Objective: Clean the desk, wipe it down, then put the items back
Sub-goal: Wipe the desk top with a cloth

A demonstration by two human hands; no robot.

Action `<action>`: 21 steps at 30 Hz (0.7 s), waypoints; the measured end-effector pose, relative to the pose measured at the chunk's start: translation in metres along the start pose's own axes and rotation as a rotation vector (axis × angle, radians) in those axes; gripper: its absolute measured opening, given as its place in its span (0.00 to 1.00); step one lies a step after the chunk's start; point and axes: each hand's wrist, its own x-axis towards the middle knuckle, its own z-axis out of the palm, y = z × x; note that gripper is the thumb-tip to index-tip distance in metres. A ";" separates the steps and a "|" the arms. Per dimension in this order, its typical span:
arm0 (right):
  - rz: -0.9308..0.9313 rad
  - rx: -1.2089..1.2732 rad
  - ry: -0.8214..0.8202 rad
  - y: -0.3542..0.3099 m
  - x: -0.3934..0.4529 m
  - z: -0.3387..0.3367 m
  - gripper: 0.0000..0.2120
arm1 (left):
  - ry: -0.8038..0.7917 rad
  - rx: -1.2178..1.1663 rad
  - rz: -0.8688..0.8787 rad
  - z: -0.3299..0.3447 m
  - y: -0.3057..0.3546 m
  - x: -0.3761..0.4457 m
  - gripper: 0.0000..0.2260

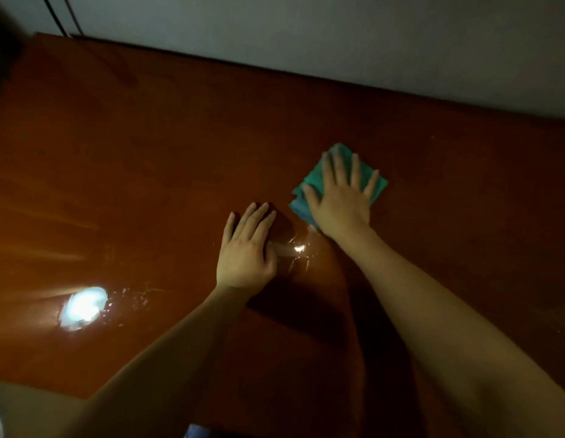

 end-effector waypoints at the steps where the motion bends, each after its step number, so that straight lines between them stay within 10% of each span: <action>1: -0.068 -0.016 -0.006 -0.011 -0.012 0.003 0.33 | -0.001 0.000 0.006 0.000 -0.001 -0.008 0.26; 10: -0.500 -0.185 -0.076 0.075 -0.143 0.028 0.31 | 0.005 0.022 0.031 -0.003 -0.010 -0.054 0.24; 17: 0.271 0.050 0.042 0.042 -0.113 0.021 0.31 | -0.009 0.023 0.044 -0.005 -0.012 -0.085 0.24; 21: 0.330 0.124 0.055 -0.014 -0.099 0.024 0.32 | -0.024 0.038 0.077 -0.006 -0.013 -0.115 0.24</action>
